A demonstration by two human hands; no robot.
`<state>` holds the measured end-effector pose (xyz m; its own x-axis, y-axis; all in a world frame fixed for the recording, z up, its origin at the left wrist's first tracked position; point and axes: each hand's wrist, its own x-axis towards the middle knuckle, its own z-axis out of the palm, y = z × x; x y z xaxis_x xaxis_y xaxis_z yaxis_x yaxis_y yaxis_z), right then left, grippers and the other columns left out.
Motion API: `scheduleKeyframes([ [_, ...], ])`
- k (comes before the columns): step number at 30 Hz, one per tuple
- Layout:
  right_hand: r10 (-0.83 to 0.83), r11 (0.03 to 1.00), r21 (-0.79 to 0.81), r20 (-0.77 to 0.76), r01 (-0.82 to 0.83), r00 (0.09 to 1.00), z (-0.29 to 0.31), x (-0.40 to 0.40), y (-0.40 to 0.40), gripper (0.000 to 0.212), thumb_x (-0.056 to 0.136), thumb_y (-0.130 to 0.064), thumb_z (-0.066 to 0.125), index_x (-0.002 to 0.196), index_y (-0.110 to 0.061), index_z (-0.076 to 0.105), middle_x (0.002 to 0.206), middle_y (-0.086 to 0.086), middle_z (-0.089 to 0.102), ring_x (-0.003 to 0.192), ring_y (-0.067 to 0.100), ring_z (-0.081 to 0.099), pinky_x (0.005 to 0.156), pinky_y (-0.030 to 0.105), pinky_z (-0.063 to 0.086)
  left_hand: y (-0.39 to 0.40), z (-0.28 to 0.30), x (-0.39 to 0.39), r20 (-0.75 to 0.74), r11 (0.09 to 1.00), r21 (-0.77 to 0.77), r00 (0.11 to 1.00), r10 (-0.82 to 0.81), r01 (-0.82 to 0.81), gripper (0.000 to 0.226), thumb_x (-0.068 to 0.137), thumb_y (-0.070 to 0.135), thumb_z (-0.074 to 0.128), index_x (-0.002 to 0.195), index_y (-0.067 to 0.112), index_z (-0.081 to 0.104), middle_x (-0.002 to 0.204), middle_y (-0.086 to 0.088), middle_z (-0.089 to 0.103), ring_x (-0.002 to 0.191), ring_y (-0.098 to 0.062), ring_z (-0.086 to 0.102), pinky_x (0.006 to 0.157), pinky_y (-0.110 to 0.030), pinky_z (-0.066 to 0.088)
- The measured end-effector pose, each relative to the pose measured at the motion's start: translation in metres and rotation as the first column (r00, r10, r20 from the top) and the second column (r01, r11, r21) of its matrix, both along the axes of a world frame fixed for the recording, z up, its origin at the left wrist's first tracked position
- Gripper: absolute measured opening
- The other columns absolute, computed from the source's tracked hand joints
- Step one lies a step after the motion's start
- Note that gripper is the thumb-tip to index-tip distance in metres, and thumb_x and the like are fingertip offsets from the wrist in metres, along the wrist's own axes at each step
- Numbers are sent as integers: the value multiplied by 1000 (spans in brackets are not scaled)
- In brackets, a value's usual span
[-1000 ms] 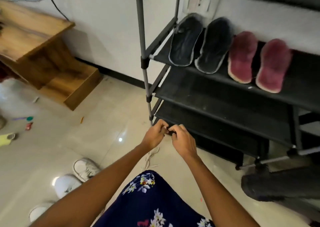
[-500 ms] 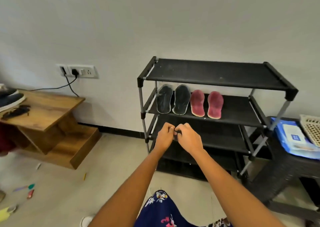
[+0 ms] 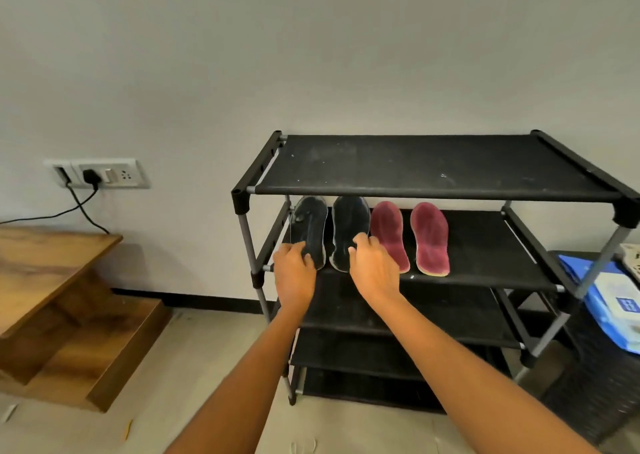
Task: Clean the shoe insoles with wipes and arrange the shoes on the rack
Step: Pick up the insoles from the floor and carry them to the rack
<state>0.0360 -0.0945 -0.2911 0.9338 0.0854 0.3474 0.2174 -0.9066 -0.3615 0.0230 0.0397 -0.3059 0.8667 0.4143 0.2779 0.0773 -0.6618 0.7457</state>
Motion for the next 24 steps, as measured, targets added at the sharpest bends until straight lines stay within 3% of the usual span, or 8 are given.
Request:
scheduleKeyframes([
  [3, -83, 996, -56, -147, 76, 986, 2, 21, 4, 47, 98, -30, 43, 138, -8, 31, 124, 15, 49, 102, 29, 61, 70, 36, 51, 12, 0, 20, -117, 996, -18, 990, 80, -83, 39, 94, 16, 54, 132, 4, 49, 134, -15, 46, 126, -28, 44, 102, -37, 41],
  [6, -124, 992, -48, -255, 115, 959, 2, 39, 12, 56, 97, -27, 47, 143, -6, 21, 126, 18, 49, 108, 33, 59, 75, 39, 50, 20, 7, 42, -276, 996, -19, 958, 81, -90, 31, 92, 22, 57, 117, 3, 54, 117, -15, 58, 110, -30, 56, 92, -40, 47],
  [10, -177, 971, 95, -334, 220, 926, 3, 44, 21, 55, 91, -12, 56, 138, -4, 29, 122, 15, 56, 111, 33, 57, 83, 40, 49, 26, 11, 54, -415, 998, -31, 909, 29, -46, 28, 91, 26, 57, 113, 10, 54, 109, -11, 63, 101, -29, 61, 89, -41, 50],
  [13, -135, 823, 429, -491, 373, 861, 4, 48, 20, 31, 88, -9, 56, 117, -3, 48, 108, 13, 59, 97, 33, 62, 84, 40, 53, 24, 13, 51, -387, 997, -41, 921, 42, -63, 28, 93, 18, 49, 120, 9, 53, 111, -11, 63, 102, -29, 61, 87, -38, 48],
  [16, -38, 663, 637, -497, 394, 867, 3, 40, 13, 12, 85, -2, 50, 85, -4, 63, 83, 11, 60, 68, 25, 59, 68, 37, 57, 25, 15, 40, -306, 986, -147, 952, 25, -74, 30, 96, 12, 43, 125, 10, 49, 113, -12, 61, 101, -28, 60, 88, -39, 50],
  [19, -37, 548, 713, -503, 438, 864, 1, 22, -4, 24, 84, 0, 50, 62, -10, 55, 66, 8, 53, 68, 26, 52, 58, 31, 43, 19, 20, 19, -204, 930, -350, 978, 37, -108, 32, 97, 7, 40, 128, 12, 45, 111, -11, 58, 93, -24, 57, 86, -40, 50],
  [24, -24, 530, 691, -568, 492, 823, -5, -51, -39, 23, 86, -2, 43, 67, -14, 48, 64, 3, 43, 56, 18, 38, 47, 28, 27, -13, 11, -38, -109, 907, -410, 992, 56, -96, 30, 96, 9, 41, 125, 15, 51, 111, -11, 62, 96, -27, 60, 85, -41, 49],
])
